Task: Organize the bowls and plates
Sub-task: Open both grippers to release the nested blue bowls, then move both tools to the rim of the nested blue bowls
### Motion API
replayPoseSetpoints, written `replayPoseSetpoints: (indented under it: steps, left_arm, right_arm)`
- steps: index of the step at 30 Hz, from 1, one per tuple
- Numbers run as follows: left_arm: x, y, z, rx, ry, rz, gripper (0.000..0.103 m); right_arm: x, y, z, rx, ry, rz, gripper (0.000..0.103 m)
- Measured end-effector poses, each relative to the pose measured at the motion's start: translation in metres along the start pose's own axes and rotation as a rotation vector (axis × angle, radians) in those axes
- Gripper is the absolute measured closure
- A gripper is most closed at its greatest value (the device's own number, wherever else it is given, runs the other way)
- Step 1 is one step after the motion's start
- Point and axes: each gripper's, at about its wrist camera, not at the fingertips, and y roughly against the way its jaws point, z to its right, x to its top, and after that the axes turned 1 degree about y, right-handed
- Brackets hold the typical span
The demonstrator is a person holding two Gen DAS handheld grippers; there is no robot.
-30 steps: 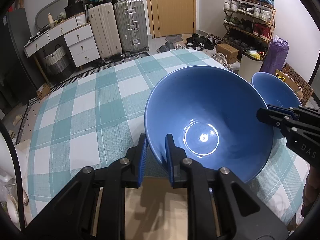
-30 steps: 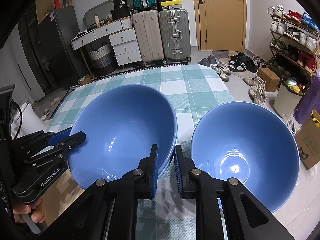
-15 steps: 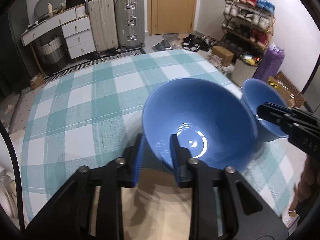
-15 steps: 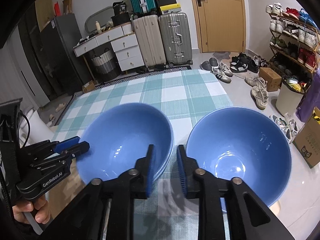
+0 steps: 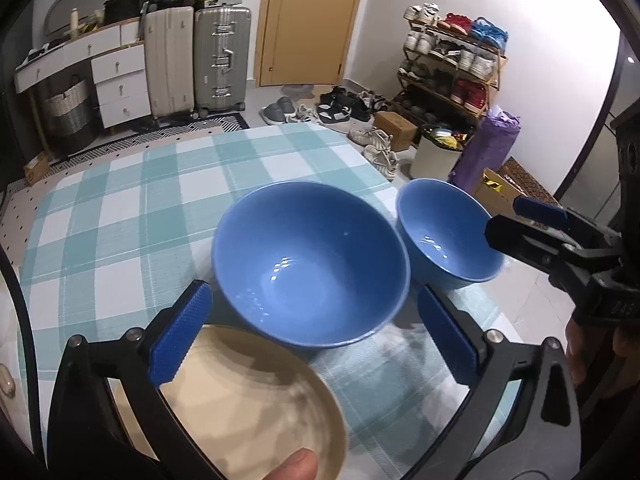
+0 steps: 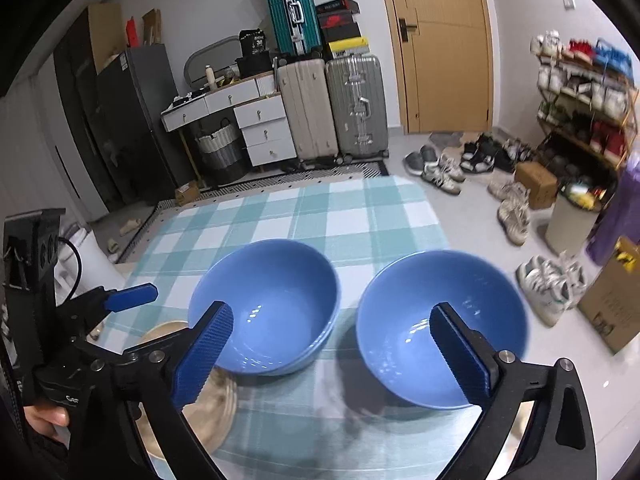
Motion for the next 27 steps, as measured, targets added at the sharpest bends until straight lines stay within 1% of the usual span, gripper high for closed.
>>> replayPoseSetpoints:
  steps: [3, 5, 11, 16, 21, 27]
  left_arm:
    - [-0.002, 0.003, 0.012, -0.005, -0.004, -0.005, 0.001]
    - [-0.003, 0.004, 0.019, -0.024, 0.002, -0.014, 0.001]
    - [-0.004, -0.008, 0.042, -0.054, -0.007, -0.042, 0.001]
    - [-0.005, -0.023, 0.065, -0.074, -0.037, -0.064, 0.001]
    - [-0.004, -0.036, 0.084, -0.093, -0.051, -0.070, 0.001]
    - [-0.002, -0.048, 0.098, -0.120, -0.041, -0.086, 0.001]
  right_arm:
    - [-0.002, 0.016, 0.005, -0.008, -0.001, 0.017, 0.001]
    - [-0.001, 0.024, 0.010, -0.013, -0.003, 0.020, 0.001]
    - [-0.005, 0.045, 0.031, -0.054, -0.028, 0.035, 0.001]
    - [-0.007, 0.055, 0.052, -0.078, -0.057, 0.040, 0.001]
    - [-0.010, 0.063, 0.071, -0.096, -0.088, 0.047, 0.001]
    - [-0.012, 0.064, 0.094, -0.118, -0.130, 0.045, 0.001]
